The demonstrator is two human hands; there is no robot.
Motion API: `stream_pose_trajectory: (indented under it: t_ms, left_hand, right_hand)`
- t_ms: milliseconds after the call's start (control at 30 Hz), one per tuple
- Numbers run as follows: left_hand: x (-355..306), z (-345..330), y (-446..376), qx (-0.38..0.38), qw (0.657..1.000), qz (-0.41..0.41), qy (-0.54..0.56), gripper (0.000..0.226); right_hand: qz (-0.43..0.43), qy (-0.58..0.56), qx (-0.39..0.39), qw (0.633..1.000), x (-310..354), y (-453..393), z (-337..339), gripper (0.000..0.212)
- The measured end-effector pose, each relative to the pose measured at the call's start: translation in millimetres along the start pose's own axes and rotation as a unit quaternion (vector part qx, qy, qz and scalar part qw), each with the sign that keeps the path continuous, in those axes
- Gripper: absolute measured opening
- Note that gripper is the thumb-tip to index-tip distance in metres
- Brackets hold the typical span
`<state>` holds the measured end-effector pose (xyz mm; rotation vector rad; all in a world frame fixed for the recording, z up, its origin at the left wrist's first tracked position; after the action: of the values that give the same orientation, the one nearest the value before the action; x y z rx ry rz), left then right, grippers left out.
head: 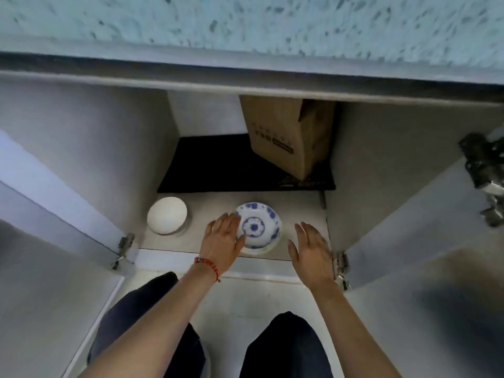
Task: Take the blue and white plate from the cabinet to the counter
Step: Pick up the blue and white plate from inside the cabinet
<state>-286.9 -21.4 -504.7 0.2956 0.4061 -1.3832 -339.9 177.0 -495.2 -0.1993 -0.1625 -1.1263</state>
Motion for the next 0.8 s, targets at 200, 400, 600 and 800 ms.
stream_pose_trajectory:
  t_ms: [200,400,600,800]
  left_hand:
    - [17.9,-43.5,-15.5,-0.003,0.999,0.004,-0.038,0.049]
    - [32.0,-67.6,-28.4,-0.01,0.999,0.034,-0.031,0.049]
    - [62.2,-99.1,-41.0,-0.035,0.997,0.065,0.025,0.048]
    - [95.8,-127.9,-52.7,-0.069,0.987,0.103,0.1,0.046]
  right_hand:
    - [0.011,-0.002,0.01,1.0,-17.6,-13.0,-50.4,0.044]
    - [0.002,-0.044,-0.007,0.999,-26.7,-27.7,-79.9,0.042]
    - [-0.02,-0.083,-0.015,0.996,-38.4,-38.2,-118.0,0.038]
    - [-0.05,-0.121,-0.001,0.991,-46.3,-55.9,-164.4,0.039]
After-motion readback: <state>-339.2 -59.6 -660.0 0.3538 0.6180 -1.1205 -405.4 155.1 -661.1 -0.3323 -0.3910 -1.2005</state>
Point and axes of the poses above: each hand's wrist, its own y-axis away from the middle knuckle, its own z-axis out of the back of the hand, x = y × z, the point moved 2 cm from there along -y, towards the middle knuckle, and after that the axes turned 6 degrees about y, right-handed, at the moved point
